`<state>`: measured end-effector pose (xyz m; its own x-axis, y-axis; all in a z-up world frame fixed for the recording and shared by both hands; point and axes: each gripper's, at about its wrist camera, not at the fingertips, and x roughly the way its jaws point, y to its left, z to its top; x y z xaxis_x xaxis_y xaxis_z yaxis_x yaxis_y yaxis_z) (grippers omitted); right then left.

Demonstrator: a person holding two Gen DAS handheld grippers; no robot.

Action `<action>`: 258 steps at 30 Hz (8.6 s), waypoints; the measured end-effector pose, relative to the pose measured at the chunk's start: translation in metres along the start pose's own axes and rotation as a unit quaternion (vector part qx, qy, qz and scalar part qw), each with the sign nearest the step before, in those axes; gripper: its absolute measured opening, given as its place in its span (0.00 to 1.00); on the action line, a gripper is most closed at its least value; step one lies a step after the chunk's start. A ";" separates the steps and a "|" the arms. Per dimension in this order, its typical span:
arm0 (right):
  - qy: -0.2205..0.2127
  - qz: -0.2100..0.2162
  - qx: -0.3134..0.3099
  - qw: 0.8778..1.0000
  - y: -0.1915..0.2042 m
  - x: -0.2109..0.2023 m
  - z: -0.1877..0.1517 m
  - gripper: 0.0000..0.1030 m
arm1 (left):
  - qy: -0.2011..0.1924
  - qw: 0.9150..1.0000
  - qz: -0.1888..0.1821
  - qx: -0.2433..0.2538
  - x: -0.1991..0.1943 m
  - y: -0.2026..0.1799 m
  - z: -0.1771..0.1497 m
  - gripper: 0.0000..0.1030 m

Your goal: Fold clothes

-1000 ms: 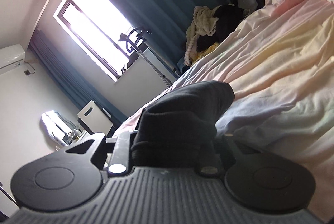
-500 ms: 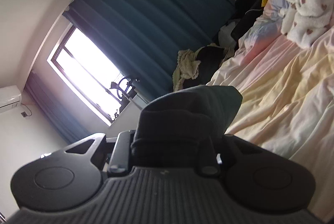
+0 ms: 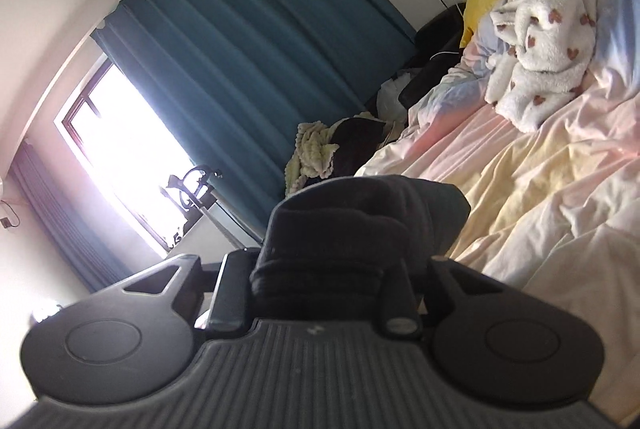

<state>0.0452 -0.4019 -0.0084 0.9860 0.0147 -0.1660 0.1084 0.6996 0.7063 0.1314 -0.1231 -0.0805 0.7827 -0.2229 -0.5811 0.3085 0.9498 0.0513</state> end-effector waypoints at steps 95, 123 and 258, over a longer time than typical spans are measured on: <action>0.256 0.159 -0.522 0.798 0.172 0.044 -0.219 0.06 | -0.069 0.901 0.061 -0.423 -0.143 0.249 -0.067 0.38; 0.262 0.166 -0.549 0.776 0.172 0.029 -0.228 0.06 | -0.128 0.826 -0.038 -0.548 -0.152 0.258 -0.089 0.05; 0.000 0.017 0.195 0.981 -0.372 -0.032 0.116 0.46 | 0.039 0.879 -0.416 -0.231 0.092 -0.129 -0.062 0.43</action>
<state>-0.0120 -0.7449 -0.1861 0.9898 0.0338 -0.1384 0.1160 0.3726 0.9207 0.1299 -0.2529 -0.1908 0.3459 -0.8833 -0.3165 0.4907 0.4578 -0.7414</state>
